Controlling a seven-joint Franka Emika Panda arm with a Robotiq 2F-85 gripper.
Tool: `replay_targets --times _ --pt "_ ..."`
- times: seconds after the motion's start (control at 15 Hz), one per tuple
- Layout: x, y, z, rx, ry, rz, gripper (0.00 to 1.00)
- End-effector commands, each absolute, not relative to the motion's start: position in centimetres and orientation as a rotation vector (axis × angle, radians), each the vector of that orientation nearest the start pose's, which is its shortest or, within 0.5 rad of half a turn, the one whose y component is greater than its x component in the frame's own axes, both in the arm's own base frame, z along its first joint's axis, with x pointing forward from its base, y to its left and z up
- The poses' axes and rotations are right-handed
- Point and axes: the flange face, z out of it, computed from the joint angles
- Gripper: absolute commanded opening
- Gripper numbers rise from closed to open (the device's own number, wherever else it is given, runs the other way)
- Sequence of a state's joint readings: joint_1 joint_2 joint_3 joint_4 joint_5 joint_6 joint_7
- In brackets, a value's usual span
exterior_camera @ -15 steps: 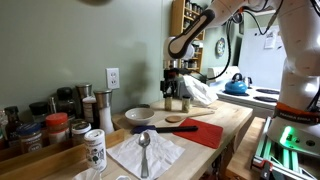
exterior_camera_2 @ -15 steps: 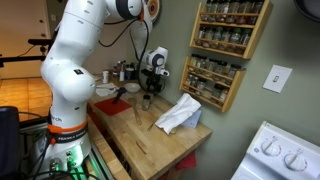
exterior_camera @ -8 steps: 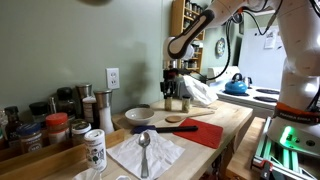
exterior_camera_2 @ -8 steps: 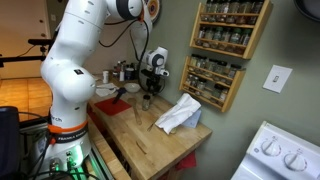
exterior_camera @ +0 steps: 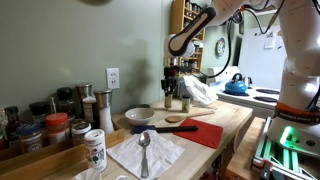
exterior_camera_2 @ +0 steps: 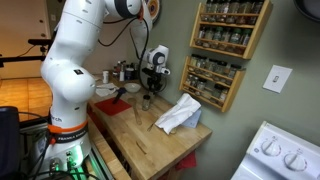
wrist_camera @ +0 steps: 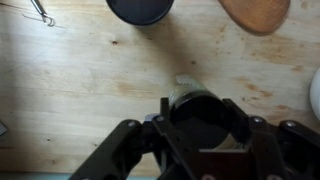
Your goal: Swap the position of the bottles
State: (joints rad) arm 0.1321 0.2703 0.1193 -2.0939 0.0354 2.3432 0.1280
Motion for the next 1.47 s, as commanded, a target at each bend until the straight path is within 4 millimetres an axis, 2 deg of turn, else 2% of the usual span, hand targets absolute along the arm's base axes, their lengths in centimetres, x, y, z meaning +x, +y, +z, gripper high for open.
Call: replay_targets --times 0.0,0.47,0.73,0.93,1.4 --pt "54.6 13.1 32.4 -3.096 -0.198 0.061 0.29" --pt "49.5 10.2 40.8 -3.088 -0.264 0.072 0.29" --pt "46.9 9.7 43.2 -3.095 -0.261 0.096 0.29" --pt "45.9 10.3 43.1 -3.090 -0.248 0.084 0.29" --pt "44.9 10.5 40.4 -3.097 -0.165 0.108 0.29"
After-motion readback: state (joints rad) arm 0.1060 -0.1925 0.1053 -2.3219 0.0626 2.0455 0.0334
